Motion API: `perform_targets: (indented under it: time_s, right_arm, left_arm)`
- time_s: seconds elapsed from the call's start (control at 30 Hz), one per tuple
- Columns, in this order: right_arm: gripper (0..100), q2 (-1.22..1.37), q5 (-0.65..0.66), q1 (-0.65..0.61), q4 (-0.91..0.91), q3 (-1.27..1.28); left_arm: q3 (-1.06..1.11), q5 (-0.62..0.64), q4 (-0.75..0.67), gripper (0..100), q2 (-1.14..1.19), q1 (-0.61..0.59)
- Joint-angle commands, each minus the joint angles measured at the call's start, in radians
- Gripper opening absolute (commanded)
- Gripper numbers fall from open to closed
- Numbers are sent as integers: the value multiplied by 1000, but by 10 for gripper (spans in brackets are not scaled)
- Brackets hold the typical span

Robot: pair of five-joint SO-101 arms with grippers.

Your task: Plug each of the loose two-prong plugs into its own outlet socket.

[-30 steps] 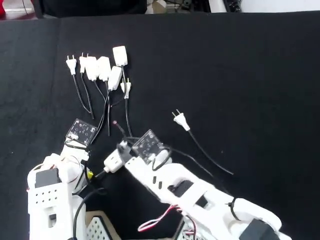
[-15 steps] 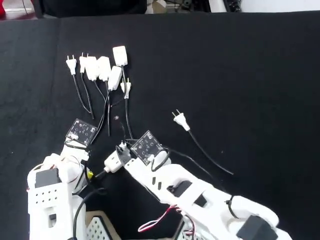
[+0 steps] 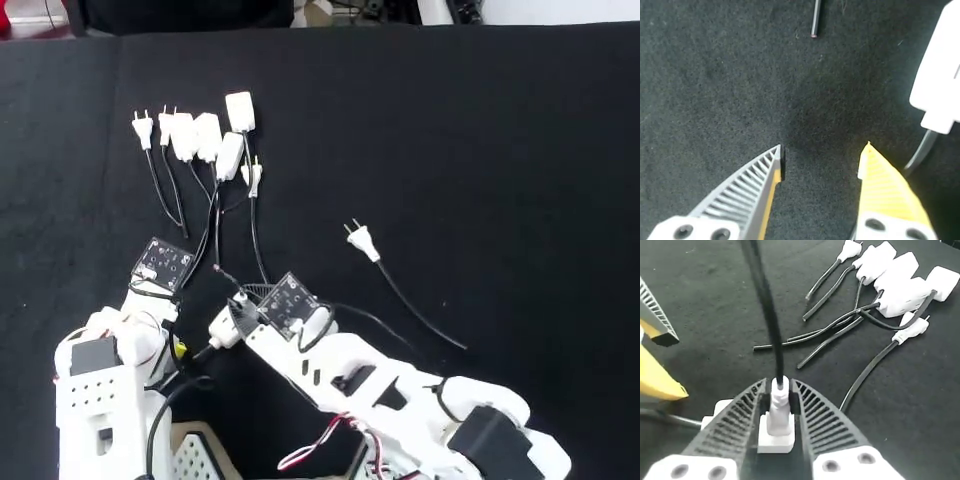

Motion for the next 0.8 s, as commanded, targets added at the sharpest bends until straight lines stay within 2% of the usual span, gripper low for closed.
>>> perform_targets:
  time_s: [0.0,0.13,0.2,0.4,0.57,0.77]
  right_arm:
    - [12,-22,32,-17,92,-39]
    - [12,-94,26,-11,436,-163]
    - [12,-117,15,-12,539,-194]
    - [12,-165,5,-14,476,-124]
    - [12,-255,-2,-14,620,-122]
    - [12,-257,3,-9,635,-133]
  left_arm:
    - [-7,-5,6,252,-8,8]
    - [-7,-5,6,252,-8,8]
    - [-7,-5,6,252,-8,8]
    - [-7,-5,6,252,-8,7]
    - [-7,-5,6,252,-8,7]
    - [-7,-5,6,252,-8,8]
